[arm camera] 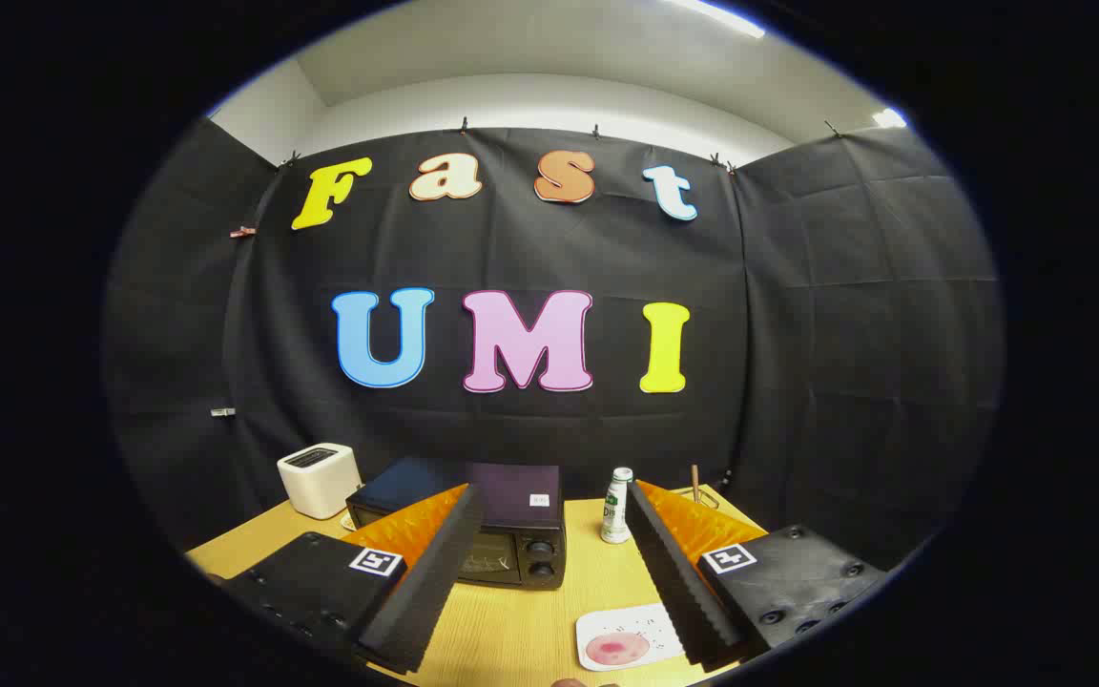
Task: Open the toaster oven, put the food inside, and close the toaster oven door.
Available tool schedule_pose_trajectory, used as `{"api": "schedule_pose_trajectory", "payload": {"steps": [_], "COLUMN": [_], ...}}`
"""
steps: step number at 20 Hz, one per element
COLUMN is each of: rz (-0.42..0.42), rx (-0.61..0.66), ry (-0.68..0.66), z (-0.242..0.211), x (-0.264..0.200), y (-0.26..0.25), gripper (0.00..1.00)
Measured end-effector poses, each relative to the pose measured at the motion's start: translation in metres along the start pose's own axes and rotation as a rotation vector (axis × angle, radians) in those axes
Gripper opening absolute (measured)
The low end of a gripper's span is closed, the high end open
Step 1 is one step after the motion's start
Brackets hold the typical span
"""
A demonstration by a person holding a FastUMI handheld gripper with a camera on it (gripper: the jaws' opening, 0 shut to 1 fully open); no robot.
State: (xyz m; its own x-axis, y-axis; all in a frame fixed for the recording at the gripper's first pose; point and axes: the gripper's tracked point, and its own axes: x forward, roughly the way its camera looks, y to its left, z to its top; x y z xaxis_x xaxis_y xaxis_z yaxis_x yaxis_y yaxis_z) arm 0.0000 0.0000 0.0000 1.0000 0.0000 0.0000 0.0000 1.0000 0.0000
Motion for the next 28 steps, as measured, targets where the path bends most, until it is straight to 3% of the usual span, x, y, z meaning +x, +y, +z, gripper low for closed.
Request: {"api": "schedule_pose_trajectory", "payload": {"steps": [28], "rz": [0.042], "rx": [-0.01], "ry": [0.068], "z": [-0.025], "x": [0.022], "y": [0.044], "gripper": [0.98]}}
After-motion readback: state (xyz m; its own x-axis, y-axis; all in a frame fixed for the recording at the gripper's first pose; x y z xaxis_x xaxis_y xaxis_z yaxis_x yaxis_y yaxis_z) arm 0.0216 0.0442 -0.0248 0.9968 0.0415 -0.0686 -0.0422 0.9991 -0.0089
